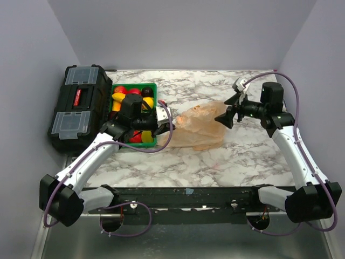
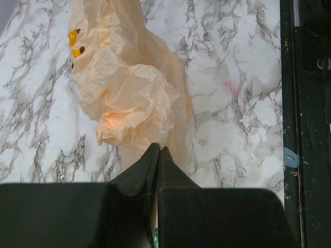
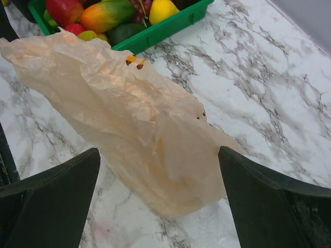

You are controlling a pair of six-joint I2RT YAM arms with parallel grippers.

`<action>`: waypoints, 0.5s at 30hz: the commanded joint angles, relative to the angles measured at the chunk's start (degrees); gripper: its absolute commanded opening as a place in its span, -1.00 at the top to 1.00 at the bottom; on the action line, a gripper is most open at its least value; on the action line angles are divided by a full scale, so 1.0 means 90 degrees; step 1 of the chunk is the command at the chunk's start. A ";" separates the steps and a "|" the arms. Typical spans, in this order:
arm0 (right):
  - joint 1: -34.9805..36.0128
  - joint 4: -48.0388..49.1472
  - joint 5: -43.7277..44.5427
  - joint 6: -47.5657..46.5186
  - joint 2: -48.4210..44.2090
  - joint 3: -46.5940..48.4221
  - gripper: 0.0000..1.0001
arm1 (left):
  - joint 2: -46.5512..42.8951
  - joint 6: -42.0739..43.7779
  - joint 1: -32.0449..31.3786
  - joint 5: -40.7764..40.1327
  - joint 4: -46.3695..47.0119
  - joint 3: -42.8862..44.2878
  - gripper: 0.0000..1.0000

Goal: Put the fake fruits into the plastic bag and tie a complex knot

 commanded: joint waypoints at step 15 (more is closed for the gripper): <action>0.0312 0.0278 0.0690 -0.0481 0.0153 0.0137 -0.99 | -0.0367 0.1792 -0.0178 -0.0543 -0.0191 -0.0327 1.00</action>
